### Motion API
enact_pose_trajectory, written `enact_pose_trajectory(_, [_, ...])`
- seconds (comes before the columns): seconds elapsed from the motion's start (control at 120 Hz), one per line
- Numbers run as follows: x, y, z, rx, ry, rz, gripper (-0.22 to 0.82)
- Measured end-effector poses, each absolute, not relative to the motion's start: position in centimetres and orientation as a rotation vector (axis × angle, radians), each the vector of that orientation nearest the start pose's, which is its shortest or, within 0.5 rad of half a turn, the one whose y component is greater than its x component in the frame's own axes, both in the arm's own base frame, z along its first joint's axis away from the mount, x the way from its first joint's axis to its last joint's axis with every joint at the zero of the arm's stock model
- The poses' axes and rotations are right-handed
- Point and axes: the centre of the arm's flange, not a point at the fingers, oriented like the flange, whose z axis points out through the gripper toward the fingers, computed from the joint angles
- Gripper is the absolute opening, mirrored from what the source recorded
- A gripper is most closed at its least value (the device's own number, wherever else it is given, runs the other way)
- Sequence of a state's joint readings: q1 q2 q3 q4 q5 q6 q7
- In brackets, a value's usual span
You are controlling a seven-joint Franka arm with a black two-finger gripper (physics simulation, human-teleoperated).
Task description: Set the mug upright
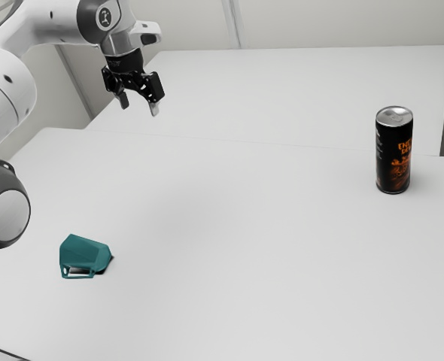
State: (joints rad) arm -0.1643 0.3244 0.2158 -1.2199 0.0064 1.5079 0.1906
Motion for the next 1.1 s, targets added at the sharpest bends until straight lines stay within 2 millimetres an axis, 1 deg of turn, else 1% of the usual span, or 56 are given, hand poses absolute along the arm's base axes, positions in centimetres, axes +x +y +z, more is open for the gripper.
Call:
enact_pose_trajectory(0.092, [64.3,0.9,59.3,-3.06,0.238,0.058,0.6])
enact_pose_trajectory(0.258, [64.2,-0.6,60.3,-3.059,0.288,0.025,0.6])
enact_pose_trajectory(0.317, [64.3,-0.9,60.0,-3.058,0.3,0.033,0.6])
enact_pose_trajectory(0.425, [64.3,-0.5,59.7,-3.096,0.292,0.038,0.6])
enact_pose_trajectory(0.517, [64.3,0.2,58.3,-3.135,0.274,0.084,0.6])
enact_pose_trajectory(0.55, [64.3,1.4,57.5,-3.149,0.247,0.115,0.6])
enact_pose_trajectory(0.617, [63.8,4.9,55.6,-3.184,0.179,0.202,0.6])
enact_pose_trajectory(0.692, [62.7,9.2,52.9,-3.249,0.092,0.305,0.6])
enact_pose_trajectory(0.767, [61.3,12.3,51.4,-3.302,0.044,0.366,0.6])
enact_pose_trajectory(0.8, [60.2,13.7,50.8,-3.322,0.015,0.391,0.6])
enact_pose_trajectory(0.875, [56.2,17.7,49.1,-3.384,-0.092,0.429,0.6])
enact_pose_trajectory(0.917, [54.4,19.7,48.3,-3.411,-0.142,0.435,0.6])
enact_pose_trajectory(1.025, [50.0,23.8,45.7,-3.478,-0.239,0.462,0.6])
enact_pose_trajectory(1.1, [48.1,25.7,44.4,-3.51,-0.254,0.465,0.6])
